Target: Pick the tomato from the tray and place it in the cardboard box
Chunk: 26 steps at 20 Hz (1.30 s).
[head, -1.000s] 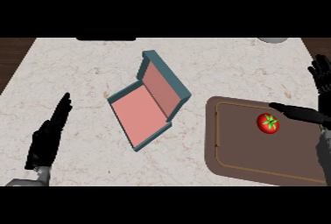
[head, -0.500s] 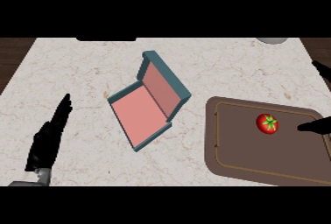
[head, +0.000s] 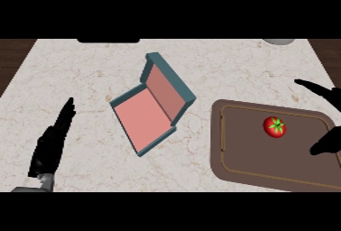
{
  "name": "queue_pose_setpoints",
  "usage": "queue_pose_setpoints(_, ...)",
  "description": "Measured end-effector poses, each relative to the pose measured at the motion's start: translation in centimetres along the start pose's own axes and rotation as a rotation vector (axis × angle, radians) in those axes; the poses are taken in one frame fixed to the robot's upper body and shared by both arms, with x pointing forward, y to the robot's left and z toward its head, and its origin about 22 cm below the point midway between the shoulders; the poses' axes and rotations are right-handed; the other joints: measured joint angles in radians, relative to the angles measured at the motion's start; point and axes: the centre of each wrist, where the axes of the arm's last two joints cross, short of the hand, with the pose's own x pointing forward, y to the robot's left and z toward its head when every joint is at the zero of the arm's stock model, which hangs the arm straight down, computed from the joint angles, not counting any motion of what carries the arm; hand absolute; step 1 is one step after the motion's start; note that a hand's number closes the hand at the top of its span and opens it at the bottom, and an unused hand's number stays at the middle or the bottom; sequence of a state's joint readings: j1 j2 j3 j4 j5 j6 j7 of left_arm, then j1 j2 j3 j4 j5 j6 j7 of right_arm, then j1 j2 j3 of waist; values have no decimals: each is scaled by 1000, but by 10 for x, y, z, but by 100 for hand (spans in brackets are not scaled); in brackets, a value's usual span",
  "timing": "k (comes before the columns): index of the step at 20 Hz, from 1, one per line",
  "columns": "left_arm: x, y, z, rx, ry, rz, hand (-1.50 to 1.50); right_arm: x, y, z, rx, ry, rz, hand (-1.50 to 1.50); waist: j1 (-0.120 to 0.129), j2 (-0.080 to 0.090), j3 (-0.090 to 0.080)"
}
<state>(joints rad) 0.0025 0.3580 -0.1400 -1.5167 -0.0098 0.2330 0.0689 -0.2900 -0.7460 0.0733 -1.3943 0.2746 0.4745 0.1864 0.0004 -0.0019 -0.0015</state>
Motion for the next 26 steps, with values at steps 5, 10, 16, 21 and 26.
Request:
queue_pose_setpoints(5,1,-3,4,1,-1,-1,0,15,24,-4,21,65,20,-150,1,1,1)
queue_pose_setpoints(10,-2,1,-2,7,5,-2,0,21,33,-10,25,116,39,-150,1,1,1)
queue_pose_setpoints(16,3,-2,3,0,3,4,0,13,54,-9,43,157,60,-150,1,1,1)
queue_pose_setpoints(21,4,1,6,-1,2,2,0,10,60,-22,39,163,51,-150,3,2,2)
queue_pose_setpoints(26,3,1,2,1,0,-2,0,6,69,-27,39,162,50,-150,2,2,1)
